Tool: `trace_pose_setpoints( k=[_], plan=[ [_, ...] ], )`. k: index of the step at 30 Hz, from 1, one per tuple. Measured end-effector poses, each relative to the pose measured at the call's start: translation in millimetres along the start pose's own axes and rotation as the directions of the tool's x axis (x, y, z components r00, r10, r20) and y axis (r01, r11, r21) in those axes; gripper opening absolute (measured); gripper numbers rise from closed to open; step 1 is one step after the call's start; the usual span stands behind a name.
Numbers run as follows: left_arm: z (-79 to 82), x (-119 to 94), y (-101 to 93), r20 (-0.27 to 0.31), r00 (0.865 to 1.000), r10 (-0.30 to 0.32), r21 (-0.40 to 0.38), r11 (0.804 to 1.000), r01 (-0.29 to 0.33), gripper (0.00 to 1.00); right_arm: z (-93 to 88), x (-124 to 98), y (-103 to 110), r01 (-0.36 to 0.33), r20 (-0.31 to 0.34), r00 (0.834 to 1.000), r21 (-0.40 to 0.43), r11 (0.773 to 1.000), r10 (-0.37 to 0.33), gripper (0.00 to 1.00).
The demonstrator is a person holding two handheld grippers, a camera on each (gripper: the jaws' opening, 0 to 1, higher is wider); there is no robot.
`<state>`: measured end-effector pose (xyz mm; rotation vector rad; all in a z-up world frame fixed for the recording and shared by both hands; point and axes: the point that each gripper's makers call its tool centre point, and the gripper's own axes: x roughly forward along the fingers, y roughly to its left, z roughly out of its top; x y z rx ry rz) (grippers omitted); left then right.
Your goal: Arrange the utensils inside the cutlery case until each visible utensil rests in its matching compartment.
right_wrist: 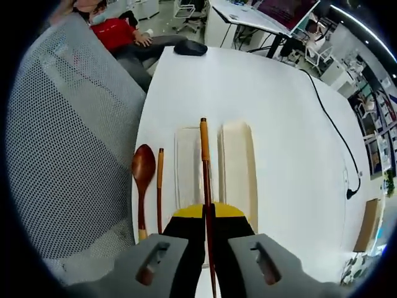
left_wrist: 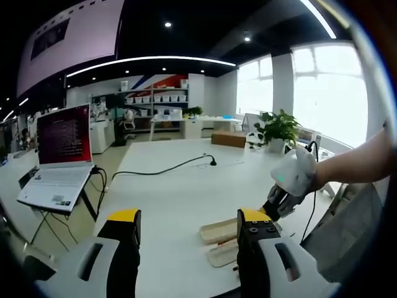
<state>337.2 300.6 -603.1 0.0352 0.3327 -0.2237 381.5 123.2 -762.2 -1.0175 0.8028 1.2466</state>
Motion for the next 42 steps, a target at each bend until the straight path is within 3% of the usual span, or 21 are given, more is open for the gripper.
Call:
trace_pose_setpoints(
  k=[11,17,18,28,36,42],
  plan=[
    [-1.7,2,0.5,-0.010,1.000,-0.005,-0.001,1.000,0.005,0.64,2.5,8,-22,0.110,0.035,0.993,-0.001,0.994,-0.110,0.00],
    [-2.7,3,0.7,-0.014,1.000,-0.005,-0.005,1.000,0.005,0.64,1.1,13,-33,0.164,0.045,0.986,0.000,0.987,-0.164,0.00],
    [-2.9,3,0.7,-0.015,1.000,-0.005,-0.006,1.000,0.005,0.64,1.2,13,-37,0.198,0.050,0.979,-0.004,0.980,-0.197,0.00],
    [-5.4,5,1.1,-0.025,1.000,-0.010,-0.010,1.000,0.009,0.64,-4.1,25,-47,0.261,0.063,0.964,-0.028,0.965,-0.259,0.00],
    [-6.7,6,1.2,-0.031,0.999,-0.011,-0.017,1.000,0.011,0.64,-2.3,31,-55,0.338,0.095,0.938,-0.049,0.940,-0.332,0.00],
    [-8.1,7,0.8,-0.040,0.999,-0.014,-0.016,1.000,0.014,0.64,-5.7,39,-53,0.347,0.091,0.936,-0.069,0.935,-0.340,0.00]
  ],
)
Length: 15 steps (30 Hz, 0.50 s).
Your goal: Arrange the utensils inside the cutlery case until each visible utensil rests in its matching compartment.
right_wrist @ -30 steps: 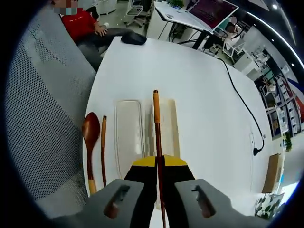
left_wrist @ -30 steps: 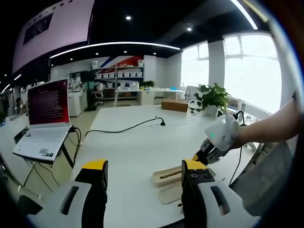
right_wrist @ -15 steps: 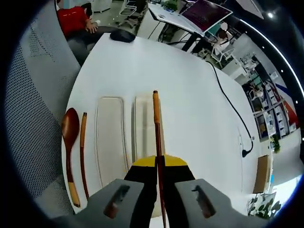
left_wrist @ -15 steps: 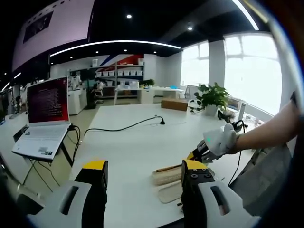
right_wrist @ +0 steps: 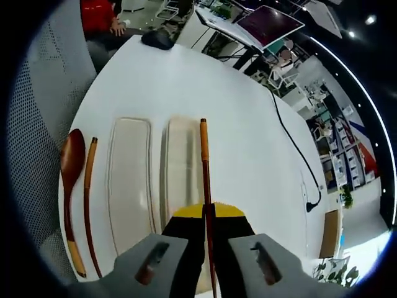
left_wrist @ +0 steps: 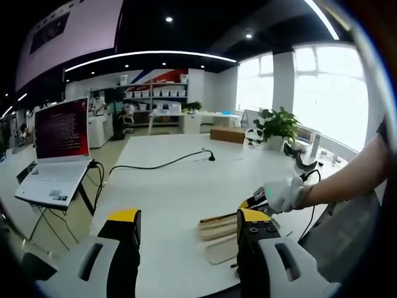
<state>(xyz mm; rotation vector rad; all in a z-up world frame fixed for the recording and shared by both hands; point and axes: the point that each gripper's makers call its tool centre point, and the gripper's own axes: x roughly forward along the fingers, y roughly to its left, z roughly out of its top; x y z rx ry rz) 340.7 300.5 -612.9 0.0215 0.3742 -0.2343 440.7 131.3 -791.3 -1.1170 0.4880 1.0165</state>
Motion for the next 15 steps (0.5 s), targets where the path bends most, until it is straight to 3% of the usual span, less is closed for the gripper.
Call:
trace_pose_setpoints(
  k=[15],
  plan=[
    [-2.5,1,-1.2,-0.022,1.000,0.000,0.000,1.000,0.000,0.64,-3.9,13,12,-0.040,0.008,0.999,-0.026,0.999,0.040,0.00]
  ],
)
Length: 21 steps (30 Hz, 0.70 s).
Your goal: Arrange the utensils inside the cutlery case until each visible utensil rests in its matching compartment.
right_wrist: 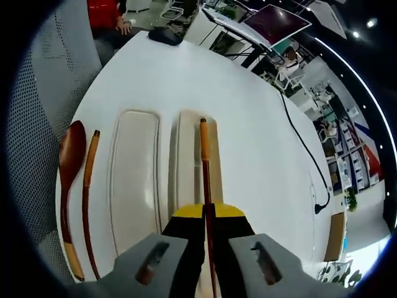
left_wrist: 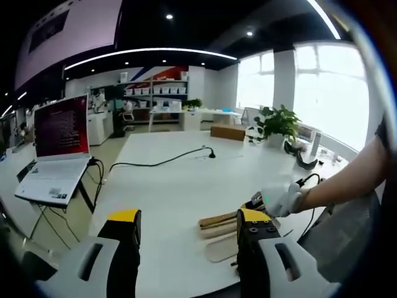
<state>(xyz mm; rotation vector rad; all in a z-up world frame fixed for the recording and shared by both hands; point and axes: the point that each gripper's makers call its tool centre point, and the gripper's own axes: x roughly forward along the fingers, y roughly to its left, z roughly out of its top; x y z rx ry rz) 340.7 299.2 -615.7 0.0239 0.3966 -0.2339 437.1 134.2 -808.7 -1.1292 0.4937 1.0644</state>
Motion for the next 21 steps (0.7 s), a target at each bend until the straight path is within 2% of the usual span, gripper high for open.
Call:
trace_pose_setpoints(
  k=[13,21],
  plan=[
    [-1.8,1.3,-1.0,-0.013,1.000,-0.004,0.005,1.000,0.004,0.63,-5.4,6.1,2.4,-0.025,-0.005,1.000,0.019,1.000,0.025,0.00],
    [-3.0,1.9,-2.2,-0.019,1.000,-0.010,0.004,1.000,0.010,0.63,-6.3,7.9,1.9,-0.032,-0.001,0.999,-0.014,0.999,0.032,0.00]
  ],
)
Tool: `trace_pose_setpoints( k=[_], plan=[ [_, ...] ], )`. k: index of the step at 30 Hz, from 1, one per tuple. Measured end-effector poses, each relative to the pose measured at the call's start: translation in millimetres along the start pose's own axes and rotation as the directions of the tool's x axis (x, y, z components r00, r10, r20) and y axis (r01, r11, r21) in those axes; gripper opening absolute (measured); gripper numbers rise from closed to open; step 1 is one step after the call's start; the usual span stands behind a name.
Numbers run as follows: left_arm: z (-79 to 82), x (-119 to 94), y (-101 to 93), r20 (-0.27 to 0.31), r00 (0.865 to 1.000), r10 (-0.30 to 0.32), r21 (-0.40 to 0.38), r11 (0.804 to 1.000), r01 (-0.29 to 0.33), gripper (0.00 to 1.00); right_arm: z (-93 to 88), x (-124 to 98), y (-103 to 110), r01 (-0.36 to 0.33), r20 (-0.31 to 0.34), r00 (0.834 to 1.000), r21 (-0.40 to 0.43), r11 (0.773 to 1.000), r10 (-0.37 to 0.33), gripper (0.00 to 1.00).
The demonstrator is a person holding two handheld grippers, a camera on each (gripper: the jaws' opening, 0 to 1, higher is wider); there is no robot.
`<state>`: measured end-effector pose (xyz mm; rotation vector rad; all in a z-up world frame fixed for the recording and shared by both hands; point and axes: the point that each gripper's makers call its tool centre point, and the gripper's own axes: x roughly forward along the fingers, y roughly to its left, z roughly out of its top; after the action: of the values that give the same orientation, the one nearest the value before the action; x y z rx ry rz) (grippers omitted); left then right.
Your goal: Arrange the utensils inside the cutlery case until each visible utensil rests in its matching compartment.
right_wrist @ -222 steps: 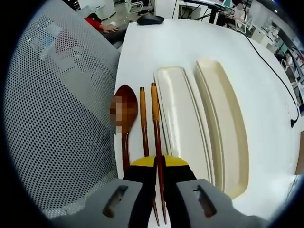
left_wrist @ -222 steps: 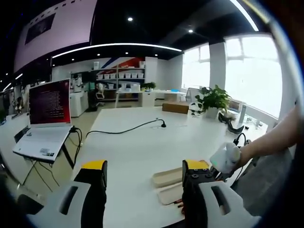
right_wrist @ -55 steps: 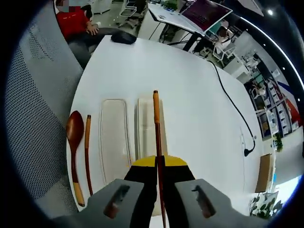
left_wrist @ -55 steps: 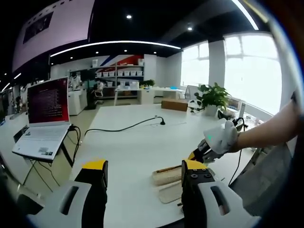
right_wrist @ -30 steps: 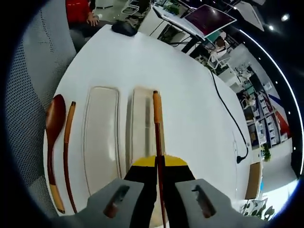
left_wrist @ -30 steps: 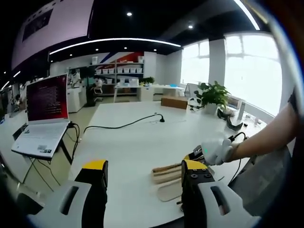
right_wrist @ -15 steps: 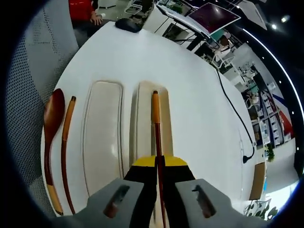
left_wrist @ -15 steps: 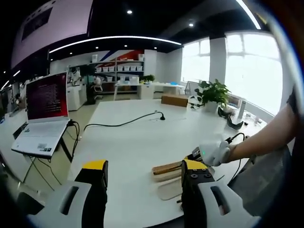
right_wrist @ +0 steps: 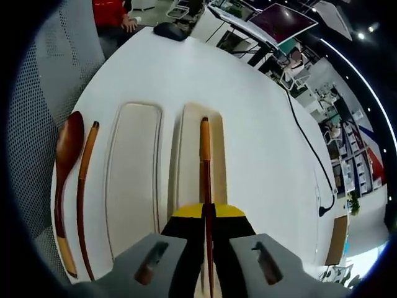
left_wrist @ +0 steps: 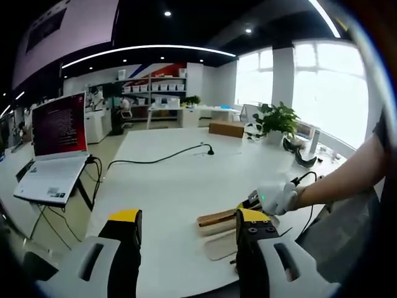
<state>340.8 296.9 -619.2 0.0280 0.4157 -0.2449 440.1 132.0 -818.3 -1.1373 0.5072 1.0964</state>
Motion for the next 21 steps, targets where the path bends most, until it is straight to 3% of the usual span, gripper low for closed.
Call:
trace_pose_setpoints(
  k=[8,11,21],
  plan=[
    [-1.1,0.2,-1.2,-0.006,1.000,-0.004,0.003,1.000,0.004,0.63,-0.9,2.0,-0.3,-0.014,-0.004,1.000,0.026,1.000,0.015,0.00],
    [-1.5,0.2,-1.3,-0.008,1.000,-0.004,0.003,1.000,0.004,0.63,-2.7,4.3,4.4,-0.060,-0.002,0.998,0.053,0.997,0.060,0.00],
    [-2.3,0.6,-1.4,-0.012,1.000,-0.004,0.006,1.000,0.004,0.63,-2.5,6.0,1.7,-0.100,0.022,0.995,0.084,0.991,0.099,0.00]
  ],
)
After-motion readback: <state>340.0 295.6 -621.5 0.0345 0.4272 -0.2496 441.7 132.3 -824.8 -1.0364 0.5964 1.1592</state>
